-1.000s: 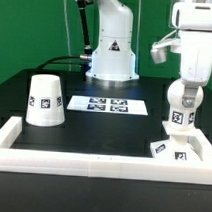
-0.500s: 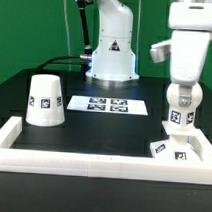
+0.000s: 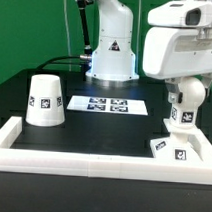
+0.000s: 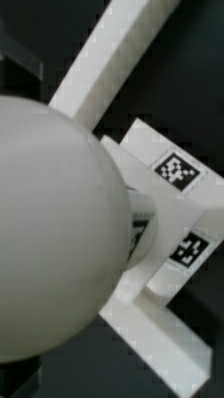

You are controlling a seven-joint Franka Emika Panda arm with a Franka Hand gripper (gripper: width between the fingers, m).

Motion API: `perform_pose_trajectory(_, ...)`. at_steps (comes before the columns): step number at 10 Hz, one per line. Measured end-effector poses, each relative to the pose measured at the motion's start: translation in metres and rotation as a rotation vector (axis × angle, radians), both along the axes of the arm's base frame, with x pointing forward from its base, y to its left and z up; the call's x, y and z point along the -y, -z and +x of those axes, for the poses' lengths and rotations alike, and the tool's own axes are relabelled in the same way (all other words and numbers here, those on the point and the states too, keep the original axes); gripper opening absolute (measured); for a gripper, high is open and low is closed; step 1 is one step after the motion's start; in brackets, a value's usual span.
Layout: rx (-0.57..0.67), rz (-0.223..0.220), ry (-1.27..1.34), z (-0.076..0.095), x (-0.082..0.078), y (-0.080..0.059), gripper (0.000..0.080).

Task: Assemble lamp

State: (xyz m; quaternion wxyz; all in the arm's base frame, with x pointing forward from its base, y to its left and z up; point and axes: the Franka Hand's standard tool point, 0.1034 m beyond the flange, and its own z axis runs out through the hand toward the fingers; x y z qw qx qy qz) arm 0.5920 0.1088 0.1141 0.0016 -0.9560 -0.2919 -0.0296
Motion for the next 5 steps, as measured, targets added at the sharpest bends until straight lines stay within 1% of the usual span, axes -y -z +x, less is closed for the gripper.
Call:
perform_pose_trajectory(3,-0.004,0.013,0.263,0.0008,0.0034,0.0001,0.0578)
perform_pose_trajectory(4,-0.004,0.014,0.288,0.0008,0.0039,0.0003,0.0578)
perform_pose_trajectory(5,-0.006,0.019,0.369,0.0010,0.0051,0.0004,0.0579)
